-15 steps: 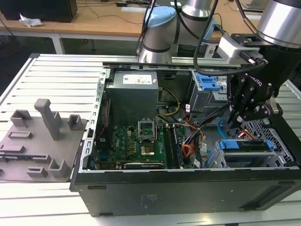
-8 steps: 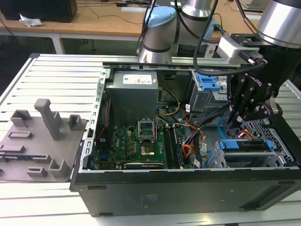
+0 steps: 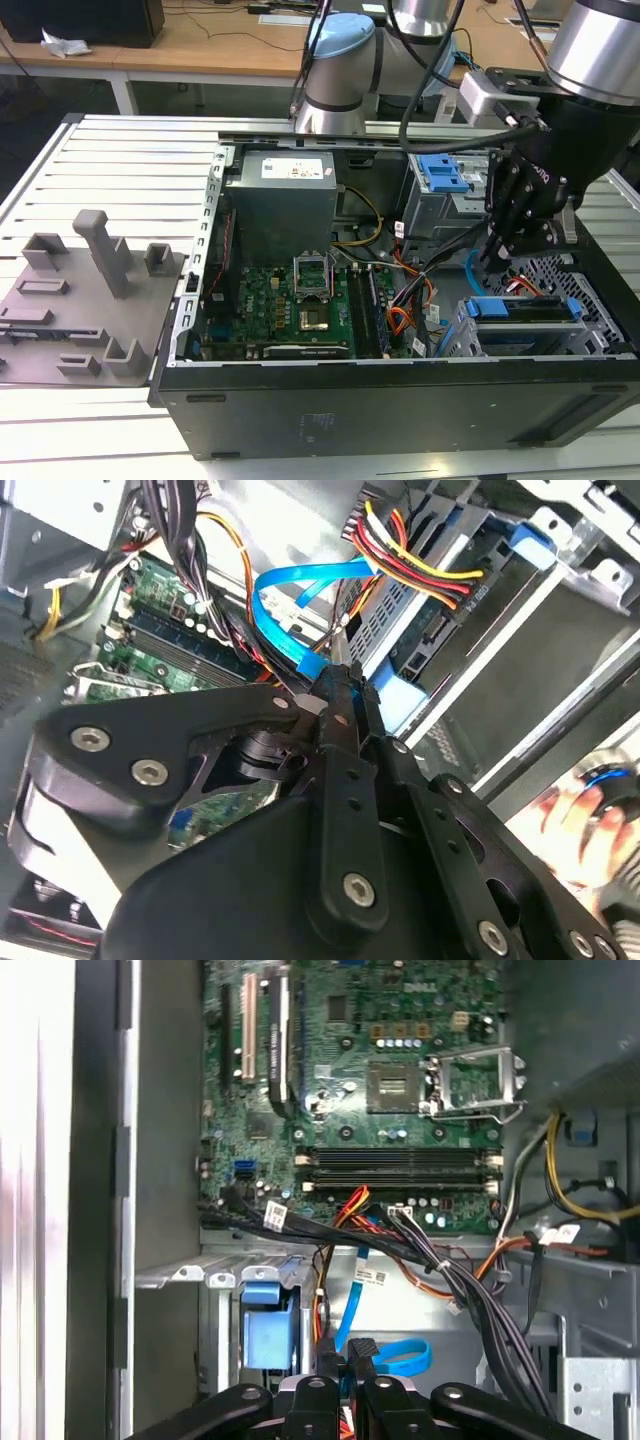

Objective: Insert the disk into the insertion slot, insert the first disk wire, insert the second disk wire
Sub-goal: 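Insert the second disk wire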

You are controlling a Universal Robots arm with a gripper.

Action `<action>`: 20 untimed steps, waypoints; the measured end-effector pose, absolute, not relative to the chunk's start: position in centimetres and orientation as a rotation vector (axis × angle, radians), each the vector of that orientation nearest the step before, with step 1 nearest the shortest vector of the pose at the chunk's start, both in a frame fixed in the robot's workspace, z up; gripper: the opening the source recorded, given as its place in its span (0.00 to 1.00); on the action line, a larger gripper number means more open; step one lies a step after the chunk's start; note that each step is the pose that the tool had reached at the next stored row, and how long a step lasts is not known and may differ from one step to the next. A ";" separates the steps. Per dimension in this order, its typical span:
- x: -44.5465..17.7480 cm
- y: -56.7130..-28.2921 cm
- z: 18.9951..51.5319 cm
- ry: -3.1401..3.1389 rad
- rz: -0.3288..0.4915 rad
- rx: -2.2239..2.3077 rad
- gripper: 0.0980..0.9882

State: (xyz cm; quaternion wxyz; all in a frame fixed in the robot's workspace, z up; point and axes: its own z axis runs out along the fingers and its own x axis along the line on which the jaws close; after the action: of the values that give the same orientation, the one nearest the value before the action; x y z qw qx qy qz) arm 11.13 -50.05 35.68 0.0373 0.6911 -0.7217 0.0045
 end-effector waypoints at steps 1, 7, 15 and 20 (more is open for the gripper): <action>11.1 -50.0 35.7 -2.232 0.013 2.104 0.07; 11.1 -50.0 35.6 -2.356 0.006 1.963 0.07; 11.1 -51.3 35.5 -2.374 0.005 1.941 0.07; 11.1 -51.9 35.5 -2.374 0.005 1.941 0.07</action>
State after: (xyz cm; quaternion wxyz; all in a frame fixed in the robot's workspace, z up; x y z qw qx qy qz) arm 11.14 -51.91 35.54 0.0375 0.6324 -0.7737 0.0016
